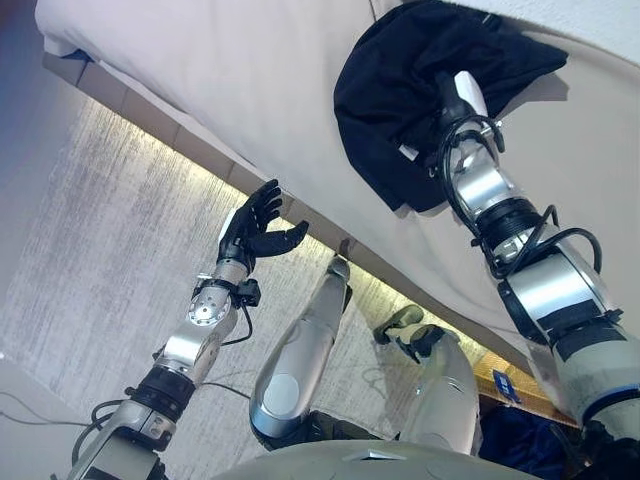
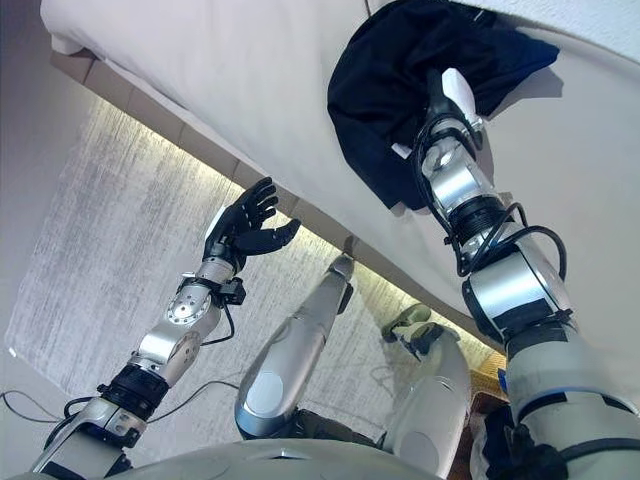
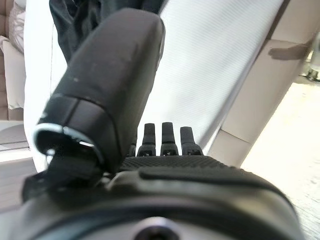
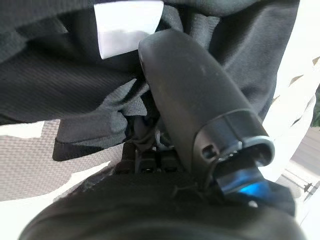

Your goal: Pick up the clothes from the bed and place them into the basket

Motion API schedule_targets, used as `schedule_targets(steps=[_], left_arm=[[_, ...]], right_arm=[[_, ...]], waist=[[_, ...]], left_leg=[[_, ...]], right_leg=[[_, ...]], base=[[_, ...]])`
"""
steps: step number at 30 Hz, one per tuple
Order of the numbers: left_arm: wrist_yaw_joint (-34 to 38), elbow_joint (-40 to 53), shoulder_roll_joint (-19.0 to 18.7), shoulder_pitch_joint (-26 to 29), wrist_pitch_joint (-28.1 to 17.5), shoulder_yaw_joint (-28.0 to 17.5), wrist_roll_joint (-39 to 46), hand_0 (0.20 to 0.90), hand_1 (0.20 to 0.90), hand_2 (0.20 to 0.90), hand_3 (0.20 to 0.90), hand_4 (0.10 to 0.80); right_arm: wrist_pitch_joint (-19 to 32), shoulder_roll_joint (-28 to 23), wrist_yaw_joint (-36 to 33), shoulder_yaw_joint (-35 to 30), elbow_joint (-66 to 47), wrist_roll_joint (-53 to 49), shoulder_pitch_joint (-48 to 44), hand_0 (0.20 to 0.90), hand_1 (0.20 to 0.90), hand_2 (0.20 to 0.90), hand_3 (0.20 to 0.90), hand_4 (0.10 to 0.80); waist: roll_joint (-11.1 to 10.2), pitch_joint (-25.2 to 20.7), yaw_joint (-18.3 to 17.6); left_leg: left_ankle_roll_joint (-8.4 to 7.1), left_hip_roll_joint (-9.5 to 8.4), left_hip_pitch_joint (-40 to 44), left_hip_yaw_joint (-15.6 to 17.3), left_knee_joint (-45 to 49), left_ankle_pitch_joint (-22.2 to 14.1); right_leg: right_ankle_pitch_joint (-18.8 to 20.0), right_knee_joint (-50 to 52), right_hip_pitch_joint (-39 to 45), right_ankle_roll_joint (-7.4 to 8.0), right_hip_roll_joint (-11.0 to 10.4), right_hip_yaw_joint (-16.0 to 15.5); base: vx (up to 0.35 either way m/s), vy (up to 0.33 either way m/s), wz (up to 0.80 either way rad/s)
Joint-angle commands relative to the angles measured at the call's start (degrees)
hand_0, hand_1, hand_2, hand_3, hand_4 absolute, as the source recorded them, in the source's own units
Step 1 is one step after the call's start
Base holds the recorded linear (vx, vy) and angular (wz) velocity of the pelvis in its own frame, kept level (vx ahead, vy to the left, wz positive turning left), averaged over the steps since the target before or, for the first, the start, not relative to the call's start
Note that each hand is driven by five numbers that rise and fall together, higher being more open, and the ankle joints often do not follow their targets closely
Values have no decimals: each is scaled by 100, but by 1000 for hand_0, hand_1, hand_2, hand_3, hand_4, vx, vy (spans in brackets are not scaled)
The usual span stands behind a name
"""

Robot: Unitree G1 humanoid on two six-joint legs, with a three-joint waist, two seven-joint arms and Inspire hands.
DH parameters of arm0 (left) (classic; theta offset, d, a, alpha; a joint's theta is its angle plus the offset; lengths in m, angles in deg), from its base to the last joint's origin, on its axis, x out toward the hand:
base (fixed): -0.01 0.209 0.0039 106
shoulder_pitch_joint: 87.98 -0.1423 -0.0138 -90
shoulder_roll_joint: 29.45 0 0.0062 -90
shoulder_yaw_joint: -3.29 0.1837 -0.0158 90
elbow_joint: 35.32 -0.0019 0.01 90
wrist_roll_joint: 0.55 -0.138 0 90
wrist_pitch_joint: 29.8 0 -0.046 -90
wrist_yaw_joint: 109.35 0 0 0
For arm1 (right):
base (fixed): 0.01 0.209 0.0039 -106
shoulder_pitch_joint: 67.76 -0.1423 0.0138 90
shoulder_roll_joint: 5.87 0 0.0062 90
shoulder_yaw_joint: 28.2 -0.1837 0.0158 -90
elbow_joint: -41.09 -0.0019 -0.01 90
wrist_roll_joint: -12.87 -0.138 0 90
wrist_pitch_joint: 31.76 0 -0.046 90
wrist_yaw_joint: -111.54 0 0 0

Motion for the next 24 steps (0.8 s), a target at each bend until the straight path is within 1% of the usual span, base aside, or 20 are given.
schedule_targets(steps=[1, 2, 3, 4, 6, 9, 14, 20, 24], left_arm=[[63, 776, -42, -127, -617, 30, 23, 900, 900, 900, 900, 800], [50, 783, -37, -139, -594, 25, -13, 900, 900, 900, 900, 800], [49, 774, -44, -139, -588, 37, -20, 900, 900, 900, 900, 800], [38, 739, -48, -130, -588, 53, -23, 900, 900, 900, 900, 800], [34, 708, -37, -138, -597, 68, 5, 900, 900, 900, 900, 800], [65, 678, -2, -164, -603, 119, 8, 900, 900, 900, 900, 800], [108, 525, 14, -120, -720, 170, 16, 900, 900, 900, 900, 800], [173, 381, 13, -52, -759, 180, -64, 900, 900, 900, 900, 800], [172, 199, 4, 74, -709, 127, -92, 900, 900, 900, 900, 800]], right_arm=[[694, -19, -220, 200, -331, -387, -745, 900, 900, 900, 900, 800], [815, 23, -229, 140, -363, -491, -722, 811, 811, 811, 796, 696], [904, 46, -228, 85, -376, -484, -706, 811, 811, 811, 796, 696], [1024, 75, -321, 32, -390, -449, -688, 300, 300, 300, 200, 100], [1066, 105, -428, -21, -417, -372, -649, 300, 300, 300, 200, 100], [1120, 114, -629, -44, -470, -207, -592, 300, 300, 300, 200, 100], [1190, 86, -841, -132, -545, -279, -527, 300, 300, 300, 200, 100], [1304, 26, -885, -266, -508, -483, -413, 300, 300, 300, 200, 100], [1429, -74, -870, -373, -558, -679, -268, 300, 300, 300, 200, 100]], waist=[[380, -157, 282], [392, -157, 283], [398, -157, 278], [403, -157, 275], [407, -157, 266], [405, -157, 240], [366, -157, 157], [288, -157, -1], [200, -157, -168]], left_leg=[[605, -231, -28, 711, 1069, -1381], [619, -240, -59, 721, 1125, -1406], [620, -247, -72, 720, 1163, -1427], [622, -257, -89, 721, 1211, -1451], [633, -263, -88, 722, 1250, -1477], [632, -220, -19, 733, 1227, -1498], [605, -145, 232, 758, 1065, -1490], [557, -22, 801, 798, 729, -1470], [520, 94, 1416, 839, 371, -1430]], right_leg=[[366, 382, -373, -88, 348, 160], [353, 450, -412, -82, 337, 172], [343, 490, -430, -78, 332, 182], [331, 531, -456, -72, 325, 195], [340, 552, -471, -58, 329, 223], [360, 499, -423, -41, 337, 240], [453, 249, -226, 12, 375, 290], [648, -236, 241, 88, 427, 386], [806, -707, 762, 161, 489, 501]], base=[[18, 26, 4], [17, 21, 4], [19, 19, 5], [16, 14, 4], [12, 9, 4], [0, 0, 0], [0, 0, 0], [-7, -12, -2], [-15, -50, -9]])
